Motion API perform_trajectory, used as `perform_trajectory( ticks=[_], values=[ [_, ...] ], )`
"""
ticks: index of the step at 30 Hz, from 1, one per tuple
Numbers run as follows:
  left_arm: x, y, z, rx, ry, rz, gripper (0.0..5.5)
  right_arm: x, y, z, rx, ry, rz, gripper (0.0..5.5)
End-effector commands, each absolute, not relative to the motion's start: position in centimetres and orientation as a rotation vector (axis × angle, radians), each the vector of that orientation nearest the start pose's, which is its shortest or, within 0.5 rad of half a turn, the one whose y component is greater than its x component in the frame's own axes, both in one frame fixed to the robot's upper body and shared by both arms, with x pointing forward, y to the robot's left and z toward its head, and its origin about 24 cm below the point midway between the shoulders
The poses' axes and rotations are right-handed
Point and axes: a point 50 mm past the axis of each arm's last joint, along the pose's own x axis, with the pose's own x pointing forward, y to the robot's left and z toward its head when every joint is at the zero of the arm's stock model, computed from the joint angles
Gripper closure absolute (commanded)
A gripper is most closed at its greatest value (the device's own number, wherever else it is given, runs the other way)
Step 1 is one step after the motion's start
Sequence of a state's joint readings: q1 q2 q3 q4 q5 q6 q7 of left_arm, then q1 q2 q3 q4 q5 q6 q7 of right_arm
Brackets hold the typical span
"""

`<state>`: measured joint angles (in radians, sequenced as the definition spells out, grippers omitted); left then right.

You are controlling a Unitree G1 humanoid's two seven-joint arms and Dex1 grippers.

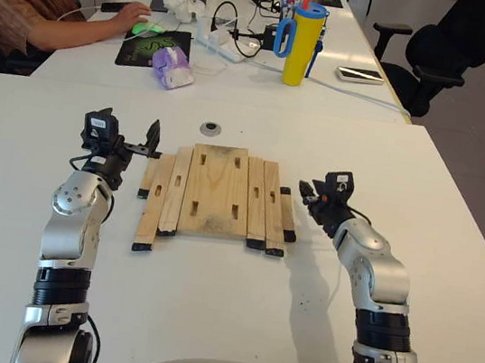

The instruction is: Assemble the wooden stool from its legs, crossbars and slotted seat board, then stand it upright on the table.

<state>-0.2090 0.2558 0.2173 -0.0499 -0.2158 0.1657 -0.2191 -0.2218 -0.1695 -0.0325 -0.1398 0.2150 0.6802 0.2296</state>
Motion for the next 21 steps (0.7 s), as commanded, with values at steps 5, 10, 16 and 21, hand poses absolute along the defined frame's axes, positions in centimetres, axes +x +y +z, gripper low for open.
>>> perform_trajectory(
  ticks=[5,10,16,21],
  values=[
    [28.7,21.5,10.8,0.008,-0.117,-0.067,0.26,27.9,-15.5,6.2,0.099,0.449,0.317,2.8],
    [28.7,21.5,10.7,0.003,-0.113,-0.064,0.26,27.3,-15.6,5.3,0.09,0.535,0.351,2.8],
    [28.6,21.6,10.7,0.0,-0.113,-0.058,0.26,26.9,-15.6,4.7,0.077,0.597,0.379,2.8],
    [28.5,21.7,10.5,-0.002,-0.105,-0.053,0.26,26.3,-15.1,4.4,0.046,0.631,0.421,2.8]
  ],
)
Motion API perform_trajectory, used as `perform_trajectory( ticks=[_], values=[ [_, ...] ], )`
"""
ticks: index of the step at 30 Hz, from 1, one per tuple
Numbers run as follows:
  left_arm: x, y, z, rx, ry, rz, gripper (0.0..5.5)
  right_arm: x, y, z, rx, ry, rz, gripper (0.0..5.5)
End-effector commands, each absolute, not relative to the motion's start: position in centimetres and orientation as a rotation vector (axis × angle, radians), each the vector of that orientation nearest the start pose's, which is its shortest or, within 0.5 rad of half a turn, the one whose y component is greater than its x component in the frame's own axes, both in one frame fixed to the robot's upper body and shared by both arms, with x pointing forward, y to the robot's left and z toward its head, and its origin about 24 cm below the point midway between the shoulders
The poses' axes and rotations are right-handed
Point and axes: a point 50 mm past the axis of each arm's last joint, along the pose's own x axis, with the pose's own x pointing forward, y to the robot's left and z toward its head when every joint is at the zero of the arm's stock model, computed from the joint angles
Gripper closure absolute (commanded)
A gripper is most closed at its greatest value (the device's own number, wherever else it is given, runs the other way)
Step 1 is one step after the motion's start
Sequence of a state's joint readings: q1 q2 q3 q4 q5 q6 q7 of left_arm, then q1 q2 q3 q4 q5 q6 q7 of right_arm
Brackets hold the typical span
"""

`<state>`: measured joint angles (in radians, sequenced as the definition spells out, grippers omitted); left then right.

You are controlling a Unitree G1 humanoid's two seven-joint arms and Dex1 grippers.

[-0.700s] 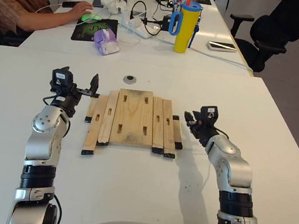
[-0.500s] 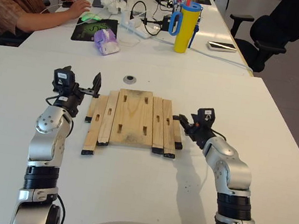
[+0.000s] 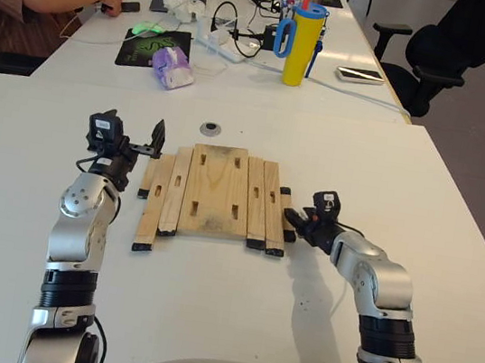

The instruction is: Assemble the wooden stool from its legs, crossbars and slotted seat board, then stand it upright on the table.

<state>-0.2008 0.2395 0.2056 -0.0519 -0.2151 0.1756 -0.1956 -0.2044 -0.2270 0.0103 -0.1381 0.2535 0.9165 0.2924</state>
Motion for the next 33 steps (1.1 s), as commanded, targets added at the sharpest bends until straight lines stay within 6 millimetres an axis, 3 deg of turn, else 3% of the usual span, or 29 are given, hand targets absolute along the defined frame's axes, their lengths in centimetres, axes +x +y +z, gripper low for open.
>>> perform_trajectory(
  ticks=[1,8,12,16,23,28,33],
  values=[
    [28.5,21.8,10.5,-0.002,-0.104,-0.052,0.26,26.2,-15.0,4.4,0.037,0.636,0.425,2.8],
    [28.5,21.7,10.4,-0.005,-0.099,-0.053,0.26,26.5,-17.0,3.9,-0.083,0.662,0.328,2.8],
    [28.5,21.7,10.4,-0.007,-0.096,-0.051,0.26,27.1,-16.3,5.0,-0.017,0.594,0.376,2.8],
    [28.8,21.5,10.6,0.0,-0.095,-0.06,0.26,26.5,-15.7,3.9,-0.056,0.662,0.417,2.8],
    [29.8,19.8,12.1,-0.083,-0.072,-0.212,0.26,26.3,-16.8,2.5,-0.125,0.673,0.346,3.87],
    [30.3,18.4,13.4,-0.311,-0.04,-0.316,0.26,28.7,-17.0,6.6,0.012,0.341,0.284,4.21],
    [30.5,16.4,14.5,-0.521,-0.009,-0.46,0.26,29.3,-14.6,10.8,0.084,0.069,0.446,4.21]
  ],
)
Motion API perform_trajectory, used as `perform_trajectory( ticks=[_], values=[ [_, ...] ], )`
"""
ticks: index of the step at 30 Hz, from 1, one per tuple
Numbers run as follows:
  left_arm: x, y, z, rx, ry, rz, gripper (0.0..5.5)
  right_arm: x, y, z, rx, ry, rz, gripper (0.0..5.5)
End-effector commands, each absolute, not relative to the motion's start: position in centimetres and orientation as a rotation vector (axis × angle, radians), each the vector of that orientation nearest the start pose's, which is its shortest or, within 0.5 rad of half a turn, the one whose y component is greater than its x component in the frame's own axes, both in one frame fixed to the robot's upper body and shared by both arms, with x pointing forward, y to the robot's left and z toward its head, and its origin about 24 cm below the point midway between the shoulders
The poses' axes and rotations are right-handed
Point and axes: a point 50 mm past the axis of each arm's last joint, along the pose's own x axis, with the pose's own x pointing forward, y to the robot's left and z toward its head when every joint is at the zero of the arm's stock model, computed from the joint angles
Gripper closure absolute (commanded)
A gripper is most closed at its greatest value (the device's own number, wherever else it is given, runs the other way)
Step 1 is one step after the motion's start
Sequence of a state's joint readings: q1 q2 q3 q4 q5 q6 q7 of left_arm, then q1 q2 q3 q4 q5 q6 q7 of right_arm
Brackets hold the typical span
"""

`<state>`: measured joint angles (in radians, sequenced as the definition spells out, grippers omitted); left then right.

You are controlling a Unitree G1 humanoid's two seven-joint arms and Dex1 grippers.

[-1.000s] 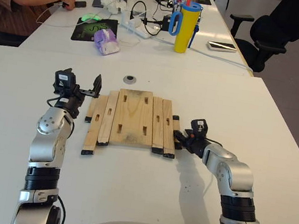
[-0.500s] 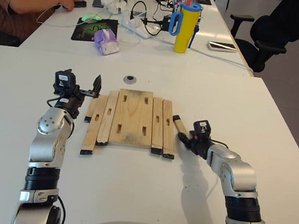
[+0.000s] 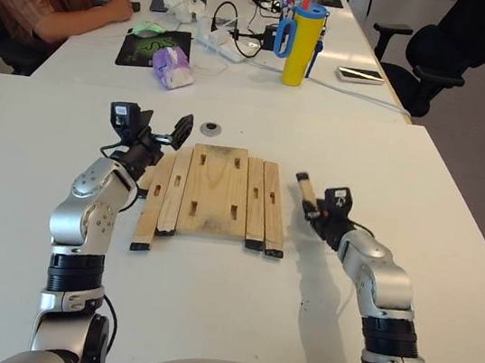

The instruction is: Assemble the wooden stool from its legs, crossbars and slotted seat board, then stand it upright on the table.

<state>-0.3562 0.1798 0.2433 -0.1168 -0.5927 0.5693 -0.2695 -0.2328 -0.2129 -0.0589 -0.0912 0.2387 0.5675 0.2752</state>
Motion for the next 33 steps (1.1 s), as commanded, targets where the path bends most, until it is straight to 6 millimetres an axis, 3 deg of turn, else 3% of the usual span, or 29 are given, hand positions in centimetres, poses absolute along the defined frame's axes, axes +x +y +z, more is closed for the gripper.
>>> perform_trajectory(
  ticks=[1,5,11,20,33],
  values=[
    [30.5,15.8,14.8,-0.57,-0.008,-0.496,0.42,29.1,-13.7,11.1,0.075,0.042,0.506,4.21],
    [30.4,14.0,15.9,-0.662,0.0,-0.622,0.96,28.4,-11.4,12.2,0.059,-0.039,0.666,4.21],
    [30.0,12.1,16.5,-0.679,0.048,-0.753,1.69,27.8,-9.8,13.5,0.082,-0.117,0.77,4.21],
    [29.9,11.7,16.9,-0.779,0.082,-0.812,1.69,27.1,-9.3,13.7,0.042,-0.158,0.849,4.21],
    [29.8,12.2,17.0,-0.85,0.111,-0.814,3.66,26.7,-9.6,13.9,-0.007,-0.213,0.853,4.21]
  ],
)
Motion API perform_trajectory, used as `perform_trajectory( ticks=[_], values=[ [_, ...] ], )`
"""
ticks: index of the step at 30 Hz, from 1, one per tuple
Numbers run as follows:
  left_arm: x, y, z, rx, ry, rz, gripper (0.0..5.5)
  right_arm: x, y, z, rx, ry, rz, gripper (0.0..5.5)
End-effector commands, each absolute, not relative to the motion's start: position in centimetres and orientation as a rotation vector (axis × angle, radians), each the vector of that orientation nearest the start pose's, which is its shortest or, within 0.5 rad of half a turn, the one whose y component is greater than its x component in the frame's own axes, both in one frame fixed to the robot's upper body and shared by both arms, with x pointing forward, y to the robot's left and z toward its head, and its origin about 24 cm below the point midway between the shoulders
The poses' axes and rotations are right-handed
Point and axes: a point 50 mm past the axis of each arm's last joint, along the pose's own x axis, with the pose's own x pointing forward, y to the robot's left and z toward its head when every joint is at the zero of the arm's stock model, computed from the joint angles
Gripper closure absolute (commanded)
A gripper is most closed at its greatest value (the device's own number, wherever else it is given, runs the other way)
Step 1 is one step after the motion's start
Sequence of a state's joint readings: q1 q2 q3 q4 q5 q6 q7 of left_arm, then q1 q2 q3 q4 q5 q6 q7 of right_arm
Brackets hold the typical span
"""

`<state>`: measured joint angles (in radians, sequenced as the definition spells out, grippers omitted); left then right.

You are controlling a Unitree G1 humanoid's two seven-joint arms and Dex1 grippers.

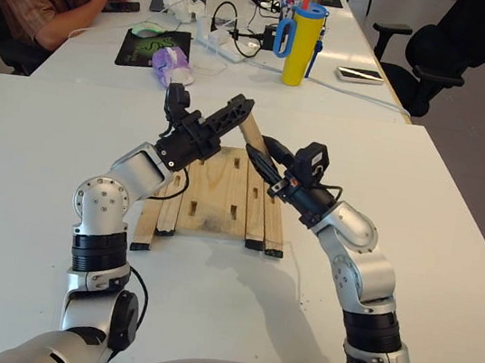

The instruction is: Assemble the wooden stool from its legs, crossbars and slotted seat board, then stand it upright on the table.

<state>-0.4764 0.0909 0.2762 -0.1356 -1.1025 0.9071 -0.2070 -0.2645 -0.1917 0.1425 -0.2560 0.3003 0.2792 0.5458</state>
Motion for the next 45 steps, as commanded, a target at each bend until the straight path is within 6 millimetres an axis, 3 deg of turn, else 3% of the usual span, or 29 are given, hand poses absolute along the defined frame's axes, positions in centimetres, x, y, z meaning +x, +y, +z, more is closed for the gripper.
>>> perform_trajectory(
  ticks=[1,8,13,14,19,21,24,27,30,36,45],
  values=[
    [29.7,12.1,17.1,-0.848,0.111,-0.829,3.81,26.7,-9.6,13.9,-0.007,-0.212,0.849,4.21],
    [29.6,12.1,17.3,-0.837,0.117,-0.845,4.88,26.5,-9.7,13.8,0.007,-0.215,0.845,4.21],
    [29.6,12.4,17.1,-0.828,0.121,-0.837,5.06,26.4,-9.9,13.7,0.002,-0.216,0.843,4.21],
    [29.6,12.5,17.0,-0.826,0.121,-0.83,5.06,26.5,-10.0,13.7,-0.018,-0.217,0.839,3.84],
    [29.4,13.1,17.4,-0.816,0.05,-0.768,5.06,26.4,-10.0,12.4,-0.118,-0.157,0.869,3.18],
    [29.4,13.7,18.1,-0.811,-0.022,-0.689,5.06,26.5,-10.6,11.4,-0.125,-0.096,0.835,2.87],
    [29.4,16.1,18.6,-0.696,-0.127,-0.443,5.06,27.1,-12.1,10.9,-0.091,-0.063,0.718,2.85],
    [27.9,18.6,17.0,-0.572,-0.165,-0.168,5.06,28.3,-13.8,10.7,-0.005,-0.026,0.589,2.85],
    [26.9,19.3,14.4,-0.509,-0.111,-0.044,5.06,28.9,-15.1,10.8,0.081,-0.007,0.463,2.85],
    [26.5,18.8,10.8,-0.48,-0.052,0.022,5.06,30.1,-15.8,10.9,0.137,0.022,0.33,2.85],
    [27.1,19.0,9.4,-0.446,-0.062,0.081,5.06,30.5,-15.1,10.8,0.164,0.028,0.381,2.85]
  ],
)
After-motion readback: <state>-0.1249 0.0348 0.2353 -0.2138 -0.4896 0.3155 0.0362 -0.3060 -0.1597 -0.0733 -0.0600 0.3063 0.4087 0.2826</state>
